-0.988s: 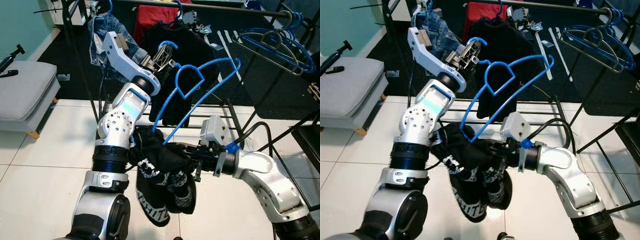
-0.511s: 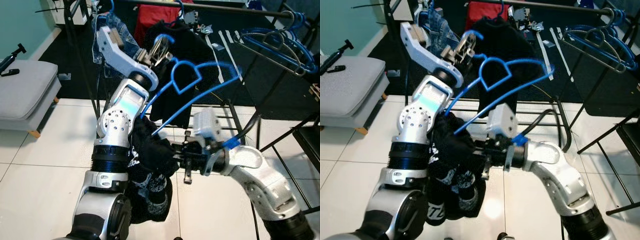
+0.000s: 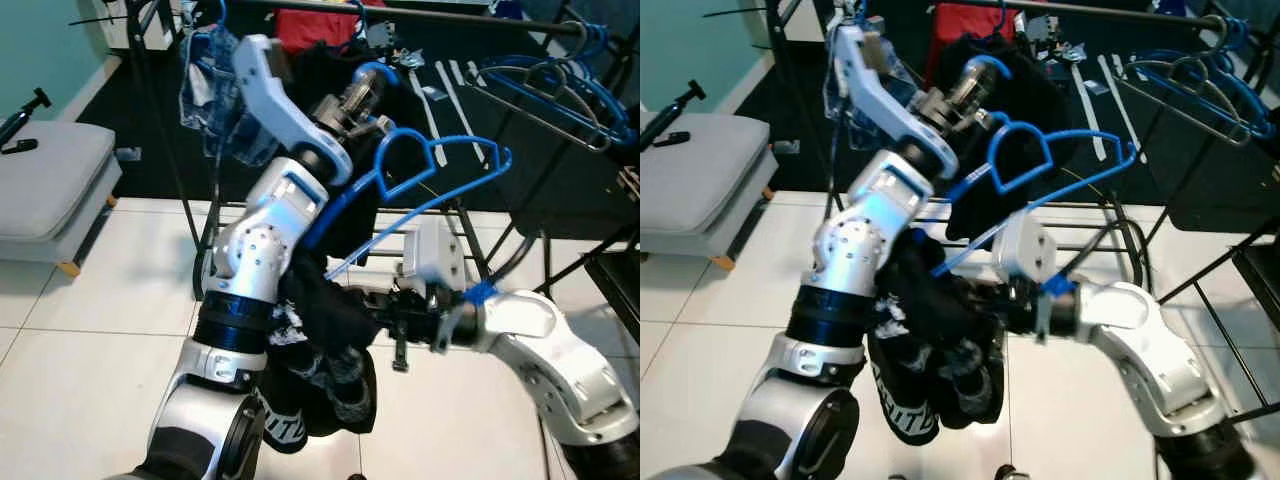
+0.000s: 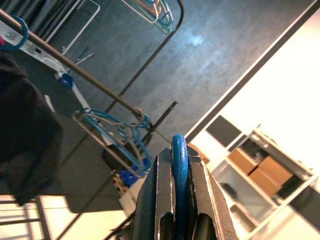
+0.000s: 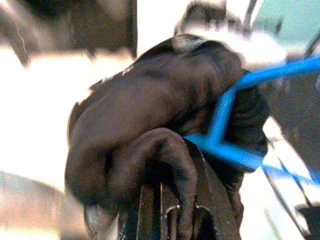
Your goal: Hang hanger
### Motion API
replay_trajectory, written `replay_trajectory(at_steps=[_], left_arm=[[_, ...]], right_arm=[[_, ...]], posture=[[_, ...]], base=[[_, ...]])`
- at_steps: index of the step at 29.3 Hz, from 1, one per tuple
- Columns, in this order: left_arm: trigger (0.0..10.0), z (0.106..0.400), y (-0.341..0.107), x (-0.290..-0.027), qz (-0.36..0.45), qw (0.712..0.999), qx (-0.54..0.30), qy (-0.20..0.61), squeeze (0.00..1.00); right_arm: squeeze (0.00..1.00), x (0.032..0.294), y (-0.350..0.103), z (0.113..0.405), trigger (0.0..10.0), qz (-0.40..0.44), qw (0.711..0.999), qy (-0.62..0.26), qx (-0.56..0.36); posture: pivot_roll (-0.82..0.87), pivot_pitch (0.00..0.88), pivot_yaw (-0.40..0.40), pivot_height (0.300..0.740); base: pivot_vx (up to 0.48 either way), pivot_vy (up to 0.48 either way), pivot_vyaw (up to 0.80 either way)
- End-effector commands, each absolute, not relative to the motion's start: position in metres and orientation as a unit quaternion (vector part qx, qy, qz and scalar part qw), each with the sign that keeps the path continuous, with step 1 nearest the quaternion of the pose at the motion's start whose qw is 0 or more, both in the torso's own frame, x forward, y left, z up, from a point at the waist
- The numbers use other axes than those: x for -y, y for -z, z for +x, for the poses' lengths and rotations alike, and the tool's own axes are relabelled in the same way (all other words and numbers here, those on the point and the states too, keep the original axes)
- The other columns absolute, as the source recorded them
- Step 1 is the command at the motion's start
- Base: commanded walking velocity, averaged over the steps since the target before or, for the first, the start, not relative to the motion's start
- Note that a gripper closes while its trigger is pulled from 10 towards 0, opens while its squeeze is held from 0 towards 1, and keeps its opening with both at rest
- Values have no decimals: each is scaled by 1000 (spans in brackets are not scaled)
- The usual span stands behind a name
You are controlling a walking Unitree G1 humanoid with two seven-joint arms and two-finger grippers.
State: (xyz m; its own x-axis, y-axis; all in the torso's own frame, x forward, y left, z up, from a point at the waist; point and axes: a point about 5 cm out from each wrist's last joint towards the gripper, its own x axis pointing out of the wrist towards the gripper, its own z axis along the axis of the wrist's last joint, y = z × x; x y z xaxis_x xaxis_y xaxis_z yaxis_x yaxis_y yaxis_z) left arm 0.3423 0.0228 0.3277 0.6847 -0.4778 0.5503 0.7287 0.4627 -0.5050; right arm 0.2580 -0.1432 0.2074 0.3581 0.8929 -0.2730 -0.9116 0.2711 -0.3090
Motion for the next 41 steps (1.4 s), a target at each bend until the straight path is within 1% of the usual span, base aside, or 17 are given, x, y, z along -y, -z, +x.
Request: replay_trajectory(at_steps=[1,3,8,9,11,12,13,15,17,21,22,23,25,26,27,31,41], left_arm=[[10000,334,-308,1,-428,815,140,365,0],[10000,337,-312,-9,-424,821,155,351,0],[10000,335,-316,-10,-431,815,162,351,0],[10000,331,-317,-6,-436,810,163,356,0],[10000,325,-316,2,-448,801,157,364,0],[10000,325,-316,2,-448,801,157,364,0],[10000,322,-315,6,-455,796,151,369,0],[10000,318,-313,12,-463,790,145,375,0],[10000,314,-312,18,-468,785,139,381,0],[10000,313,-312,19,-469,784,138,382,0],[10000,312,-311,21,-469,783,136,385,0],[10000,312,-311,21,-469,783,136,385,0],[10000,311,-310,22,-470,782,133,386,0],[10000,312,-311,22,-475,781,132,384,0],[10000,313,-311,21,-479,779,132,382,0],[10000,316,-318,16,-492,773,140,375,0],[10000,318,-324,12,-502,767,149,372,0]], right_arm=[[0,143,-200,257,0,-221,792,-568,-37],[0,153,-192,258,0,-236,799,-549,-72],[0,149,-196,258,0,-220,801,-552,-64],[0,141,-205,256,0,-193,801,-566,-35],[0,124,-233,249,0,-94,795,-597,55],[0,124,-233,249,0,-94,795,-597,55],[0,120,-241,248,0,-76,792,-601,78],[0,117,-242,249,0,-83,791,-599,91],[0,112,-255,247,0,-35,783,-607,134],[0,110,-258,246,0,-19,779,-609,146],[0,108,-264,244,0,-2,771,-617,159],[0,108,-264,244,0,-2,771,-617,159],[0,102,-238,247,0,-101,779,-614,76],[0,105,-211,250,0,-172,775,-608,5],[0,110,-193,250,0,-218,766,-603,-43],[0,123,-184,249,0,-229,771,-586,-96],[0,134,-172,246,0,-250,763,-581,-135]], posture=[[-3,178,-15,740],[-5,177,-15,740],[-5,176,-15,740],[-5,176,-15,740],[-5,173,-15,740],[-5,173,-15,740],[-6,175,-16,740],[-7,176,-16,740],[-5,177,-16,740],[-5,177,-16,740],[-8,177,-16,740],[-8,177,-16,740],[-8,178,-15,740],[-11,176,-18,740],[-11,176,-18,740],[-13,179,-19,740],[-15,179,-19,740]], base=[[0,0,0],[0,0,0],[0,0,0],[0,0,0],[0,0,0],[0,0,0],[0,0,0],[0,0,0],[0,0,0],[0,0,0],[0,0,0],[0,0,0],[0,0,0],[0,0,0],[0,0,0],[0,0,0],[0,0,0]])
